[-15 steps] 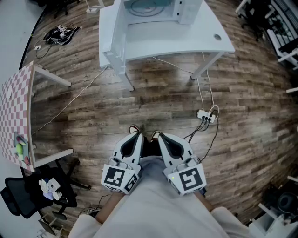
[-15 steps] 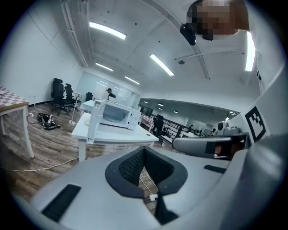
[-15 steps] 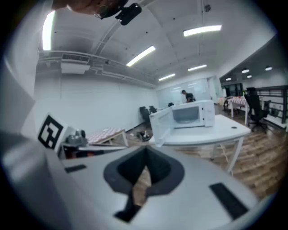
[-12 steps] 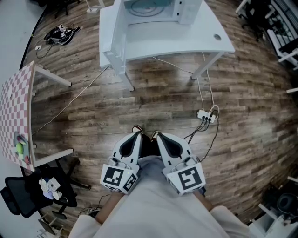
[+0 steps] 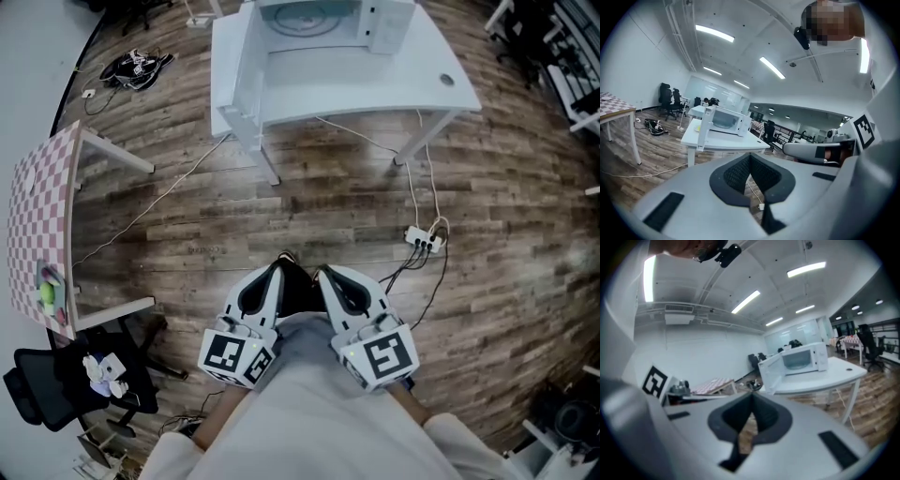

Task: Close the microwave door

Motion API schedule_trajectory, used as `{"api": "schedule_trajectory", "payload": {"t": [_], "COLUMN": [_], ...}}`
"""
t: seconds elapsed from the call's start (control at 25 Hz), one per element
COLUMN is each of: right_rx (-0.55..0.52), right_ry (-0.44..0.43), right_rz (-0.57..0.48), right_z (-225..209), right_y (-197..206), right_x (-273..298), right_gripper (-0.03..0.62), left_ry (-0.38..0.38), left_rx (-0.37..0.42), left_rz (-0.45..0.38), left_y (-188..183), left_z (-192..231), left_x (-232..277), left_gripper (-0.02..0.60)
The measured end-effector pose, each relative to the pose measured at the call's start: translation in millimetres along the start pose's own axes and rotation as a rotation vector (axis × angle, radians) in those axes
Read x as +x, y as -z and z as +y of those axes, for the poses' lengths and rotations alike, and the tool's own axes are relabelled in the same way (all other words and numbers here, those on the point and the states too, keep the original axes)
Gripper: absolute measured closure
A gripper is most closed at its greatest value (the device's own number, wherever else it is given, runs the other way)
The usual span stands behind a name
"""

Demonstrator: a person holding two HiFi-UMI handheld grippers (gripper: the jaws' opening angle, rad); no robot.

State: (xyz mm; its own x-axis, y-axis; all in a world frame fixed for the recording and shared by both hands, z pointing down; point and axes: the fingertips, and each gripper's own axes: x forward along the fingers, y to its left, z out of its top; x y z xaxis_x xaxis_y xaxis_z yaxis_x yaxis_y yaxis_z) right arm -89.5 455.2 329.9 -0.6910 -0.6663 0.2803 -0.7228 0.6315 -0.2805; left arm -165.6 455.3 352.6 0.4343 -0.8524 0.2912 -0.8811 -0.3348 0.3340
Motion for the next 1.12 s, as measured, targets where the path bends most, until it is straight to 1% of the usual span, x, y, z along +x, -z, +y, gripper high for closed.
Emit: {"api": "schedule_trajectory", "payload": {"t": [0.16,0.24,0.36,0.48,0.68,0.88,1.12], "right_rx": [0.028,0.026,0.018,0.013,-0.030,-0.034,-0.027], "right_ry": [-0.028,-0.044,-0.045,-0.045,-0.067,-0.099,-0.130], "right_rz": [-0.027,-0.029,-0.029,-0.021,-0.008,0.010,0.022], "right_z": [-2,-3,-6,-9,-17,-21,-35], "right_y": [-10,-13,-16,-19,-27,-36,-50], "right_x": [7,10,16,23,42,69,103], "right_gripper": [0.572,0.572,0.572,0.572,0.572,0.572,0.572], "left_ry": [-0.026,-0.024,-0.012,-0.009,-0.023,-0.014,-0.034], "left_rx": [-0.001,0.008,0.011,-0.005,-0.036,-0.057,-0.083], "left_rz": [-0.020,-0.025,-0.030,-0.032,-0.059,-0.059,-0.064], "left_y": [-12,-16,-23,-29,-46,-59,-74], "left_z": [12,13,14,21,43,56,76], "left_x": [0,3,12,18,33,52,77], "left_gripper": [0.565,0.565,0.565,0.565,0.565,0.565,0.565]}}
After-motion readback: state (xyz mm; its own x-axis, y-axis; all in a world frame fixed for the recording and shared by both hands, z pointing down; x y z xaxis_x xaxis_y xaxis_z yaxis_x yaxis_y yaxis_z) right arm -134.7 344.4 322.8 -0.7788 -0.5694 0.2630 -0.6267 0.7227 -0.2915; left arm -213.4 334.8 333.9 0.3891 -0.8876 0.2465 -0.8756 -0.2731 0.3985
